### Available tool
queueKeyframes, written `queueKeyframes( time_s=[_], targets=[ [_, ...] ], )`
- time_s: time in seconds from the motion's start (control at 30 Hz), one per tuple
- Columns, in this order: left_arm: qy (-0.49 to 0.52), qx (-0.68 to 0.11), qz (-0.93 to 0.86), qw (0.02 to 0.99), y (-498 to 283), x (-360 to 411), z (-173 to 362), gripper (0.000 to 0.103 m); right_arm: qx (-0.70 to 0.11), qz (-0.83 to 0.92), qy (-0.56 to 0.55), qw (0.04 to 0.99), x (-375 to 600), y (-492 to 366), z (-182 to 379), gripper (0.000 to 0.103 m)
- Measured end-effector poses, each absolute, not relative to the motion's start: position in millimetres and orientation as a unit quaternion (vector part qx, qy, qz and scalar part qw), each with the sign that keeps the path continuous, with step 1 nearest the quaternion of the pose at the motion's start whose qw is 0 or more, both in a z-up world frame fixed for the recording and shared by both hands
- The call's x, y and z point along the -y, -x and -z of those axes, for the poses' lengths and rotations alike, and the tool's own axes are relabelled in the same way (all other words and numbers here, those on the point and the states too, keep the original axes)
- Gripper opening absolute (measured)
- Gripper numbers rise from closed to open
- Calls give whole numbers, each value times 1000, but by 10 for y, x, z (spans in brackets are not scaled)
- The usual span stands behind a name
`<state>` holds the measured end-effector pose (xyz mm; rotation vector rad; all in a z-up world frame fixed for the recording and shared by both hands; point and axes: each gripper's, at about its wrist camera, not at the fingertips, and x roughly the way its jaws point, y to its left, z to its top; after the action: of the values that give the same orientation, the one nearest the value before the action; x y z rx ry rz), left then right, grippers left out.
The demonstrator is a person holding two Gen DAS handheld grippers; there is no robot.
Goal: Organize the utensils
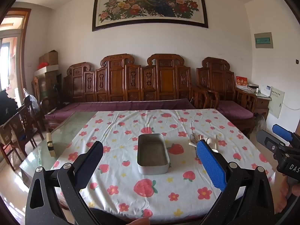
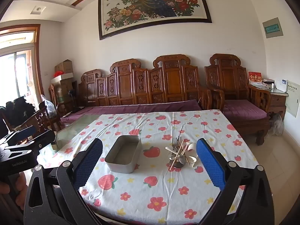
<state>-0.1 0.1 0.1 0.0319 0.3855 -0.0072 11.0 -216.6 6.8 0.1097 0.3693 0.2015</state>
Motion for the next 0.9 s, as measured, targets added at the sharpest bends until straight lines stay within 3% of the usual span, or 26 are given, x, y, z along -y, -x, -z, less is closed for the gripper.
queueKeyframes(
  time_s=[0.9],
  targets=[
    [-17,-194,3,981,-1,1,0,97,-184,-99,-51,977,2175,-107,-79,100]
  ],
)
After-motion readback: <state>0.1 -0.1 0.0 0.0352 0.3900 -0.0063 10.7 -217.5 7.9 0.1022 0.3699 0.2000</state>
